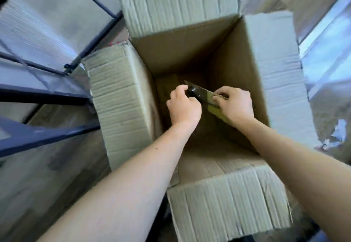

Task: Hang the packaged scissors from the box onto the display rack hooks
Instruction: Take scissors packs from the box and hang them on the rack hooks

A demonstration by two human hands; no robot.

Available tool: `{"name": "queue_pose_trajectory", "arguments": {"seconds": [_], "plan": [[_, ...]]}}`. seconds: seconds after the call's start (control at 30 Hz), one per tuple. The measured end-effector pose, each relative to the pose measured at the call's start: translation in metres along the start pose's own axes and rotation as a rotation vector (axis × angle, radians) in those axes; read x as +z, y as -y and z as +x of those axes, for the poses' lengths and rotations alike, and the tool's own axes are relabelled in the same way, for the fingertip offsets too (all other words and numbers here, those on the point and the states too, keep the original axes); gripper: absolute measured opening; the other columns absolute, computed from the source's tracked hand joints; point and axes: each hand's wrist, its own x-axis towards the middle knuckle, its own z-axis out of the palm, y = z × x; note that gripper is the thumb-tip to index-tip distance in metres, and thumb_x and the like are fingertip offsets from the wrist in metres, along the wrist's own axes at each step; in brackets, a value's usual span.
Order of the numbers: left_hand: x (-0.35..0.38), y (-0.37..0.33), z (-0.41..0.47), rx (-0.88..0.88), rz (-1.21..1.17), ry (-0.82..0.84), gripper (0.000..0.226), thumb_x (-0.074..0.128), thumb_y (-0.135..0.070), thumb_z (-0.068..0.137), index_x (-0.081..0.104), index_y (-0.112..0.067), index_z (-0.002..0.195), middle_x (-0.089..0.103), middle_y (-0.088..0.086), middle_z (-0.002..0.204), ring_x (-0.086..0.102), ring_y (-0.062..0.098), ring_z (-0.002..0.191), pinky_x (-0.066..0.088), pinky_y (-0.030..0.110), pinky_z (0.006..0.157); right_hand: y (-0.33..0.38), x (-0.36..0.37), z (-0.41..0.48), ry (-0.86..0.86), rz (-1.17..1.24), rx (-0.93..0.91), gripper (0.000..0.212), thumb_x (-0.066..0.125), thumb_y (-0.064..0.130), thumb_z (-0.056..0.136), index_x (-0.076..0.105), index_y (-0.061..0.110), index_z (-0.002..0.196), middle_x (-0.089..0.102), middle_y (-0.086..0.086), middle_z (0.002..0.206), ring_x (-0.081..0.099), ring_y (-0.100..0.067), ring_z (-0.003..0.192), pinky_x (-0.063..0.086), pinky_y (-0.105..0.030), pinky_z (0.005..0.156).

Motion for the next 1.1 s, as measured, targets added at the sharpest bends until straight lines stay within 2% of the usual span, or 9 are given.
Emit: {"name": "queue_pose_trajectory", "arguments": {"seconds": [0.17,0.33,0.57,0.67,0.77,0.83,0.9,0.97,1.1], "plan": [[-0.094,-0.066,-0.08,0.37,0.024,-0.036,0.032,0.047,-0.003,0.087,0.055,-0.011,0.117,0.054,0.008,0.119,0.052,0.027,0.107,0.039,0.036,0.098,0.074,-0.095,-0.055,-0.016,0.107,-0.258,0.016,0.064,0.013,0.084,0.073,0.009,0.097,0.063,-0.003,0.092,0.059,-0.02,0.09,0.04,-0.017,0.077],[-0.189,-0.116,-0.201,0.597,0.104,-0.15,0.027,0.048,-0.012,0.091,0.055,-0.018,0.116,0.058,-0.002,0.116,0.048,0.014,0.103,0.041,0.029,0.09,0.149,-0.215,-0.16,-0.088,0.168,-0.563,0.015,0.07,0.012,0.079,0.074,0.008,0.092,0.062,0.002,0.083,0.055,-0.009,0.077,0.036,0.0,0.068],[-0.305,-0.121,-0.377,0.651,0.055,-0.489,0.039,0.063,-0.02,0.085,0.051,-0.022,0.122,0.055,0.001,0.124,0.045,0.022,0.116,0.04,0.041,0.098,0.269,-0.326,-0.303,0.067,0.073,-0.935,0.02,0.074,0.013,0.073,0.063,0.024,0.085,0.059,0.013,0.074,0.053,0.006,0.066,0.037,0.002,0.062],[-0.346,-0.099,-0.433,0.599,-0.003,-0.547,0.043,0.065,-0.022,0.083,0.051,-0.024,0.124,0.054,-0.002,0.121,0.047,0.017,0.111,0.042,0.032,0.096,0.33,-0.342,-0.365,0.162,0.012,-1.106,0.023,0.077,0.016,0.069,0.062,0.028,0.082,0.056,0.017,0.069,0.051,0.008,0.062,0.036,0.0,0.06],[-0.383,-0.076,-0.475,0.541,-0.204,-0.662,0.033,0.062,-0.017,0.087,0.056,-0.014,0.119,0.056,-0.006,0.098,0.051,0.004,0.082,0.036,-0.002,0.066,0.385,-0.339,-0.427,0.237,0.05,-1.27,0.025,0.076,0.021,0.071,0.065,0.03,0.092,0.062,0.012,0.072,0.056,0.006,0.066,0.042,-0.006,0.066],[-0.409,-0.057,-0.496,0.522,-0.371,-0.802,0.018,0.06,-0.014,0.088,0.062,-0.008,0.104,0.059,-0.01,0.08,0.054,0.003,0.072,0.036,0.0,0.06,0.416,-0.334,-0.461,0.152,0.122,-1.443,0.039,0.07,0.023,0.076,0.059,0.036,0.111,0.066,0.009,0.091,0.06,-0.008,0.087,0.047,-0.022,0.082],[-0.436,-0.033,-0.511,0.501,-0.644,-0.898,0.01,0.058,-0.012,0.088,0.062,-0.009,0.097,0.061,-0.011,0.078,0.058,-0.005,0.067,0.04,0.004,0.061,0.443,-0.324,-0.485,0.107,0.386,-1.481,0.047,0.065,0.025,0.078,0.045,0.044,0.116,0.059,0.015,0.106,0.055,-0.009,0.099,0.045,-0.02,0.087],[-0.466,-0.011,-0.524,0.504,-0.979,-0.931,0.01,0.055,-0.009,0.089,0.062,-0.015,0.094,0.066,-0.01,0.079,0.06,-0.005,0.07,0.045,0.01,0.066,0.463,-0.303,-0.508,0.276,0.61,-1.367,0.043,0.064,0.032,0.08,0.042,0.047,0.113,0.056,0.016,0.108,0.054,-0.005,0.094,0.047,-0.019,0.081],[-0.527,0.034,-0.55,0.538,-1.265,-1.003,0.016,0.055,-0.009,0.089,0.065,-0.02,0.094,0.072,-0.003,0.089,0.064,0.021,0.089,0.049,0.035,0.079,0.499,-0.22,-0.558,0.671,0.469,-1.312,0.022,0.058,0.038,0.081,0.059,0.031,0.101,0.069,0.017,0.087,0.063,-0.001,0.079,0.051,-0.02,0.07]]}}
